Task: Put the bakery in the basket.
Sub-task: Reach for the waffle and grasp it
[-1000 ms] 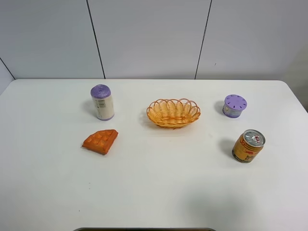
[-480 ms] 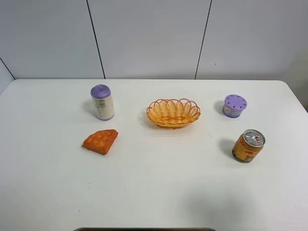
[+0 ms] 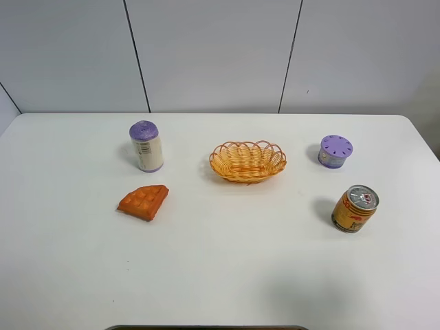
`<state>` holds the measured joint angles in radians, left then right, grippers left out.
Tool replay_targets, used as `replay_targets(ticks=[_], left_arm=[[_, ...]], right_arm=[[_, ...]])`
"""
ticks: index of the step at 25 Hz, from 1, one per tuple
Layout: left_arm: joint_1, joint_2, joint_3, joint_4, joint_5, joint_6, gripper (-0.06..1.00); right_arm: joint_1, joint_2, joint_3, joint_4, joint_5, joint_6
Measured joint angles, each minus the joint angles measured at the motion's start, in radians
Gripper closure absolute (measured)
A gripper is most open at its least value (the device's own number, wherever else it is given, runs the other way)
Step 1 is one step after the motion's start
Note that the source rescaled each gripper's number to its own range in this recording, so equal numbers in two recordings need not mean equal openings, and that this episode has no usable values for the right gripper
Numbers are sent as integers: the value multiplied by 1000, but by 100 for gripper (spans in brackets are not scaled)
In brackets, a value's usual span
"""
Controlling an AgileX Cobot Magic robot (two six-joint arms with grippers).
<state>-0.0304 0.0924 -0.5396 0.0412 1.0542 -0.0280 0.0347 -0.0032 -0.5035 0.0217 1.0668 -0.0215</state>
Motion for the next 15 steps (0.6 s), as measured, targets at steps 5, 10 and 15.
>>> replay_targets(ticks=[5,10,15], left_arm=[[1,163,-98,-3,-43,0,-6],[1,337,-158,-4,-93,3,-6],[1,492,-219,-6,-181,20,-6]], right_arm=[[0,0,0,0,0,0],[0,0,0,0,0,0],[0,0,0,0,0,0]])
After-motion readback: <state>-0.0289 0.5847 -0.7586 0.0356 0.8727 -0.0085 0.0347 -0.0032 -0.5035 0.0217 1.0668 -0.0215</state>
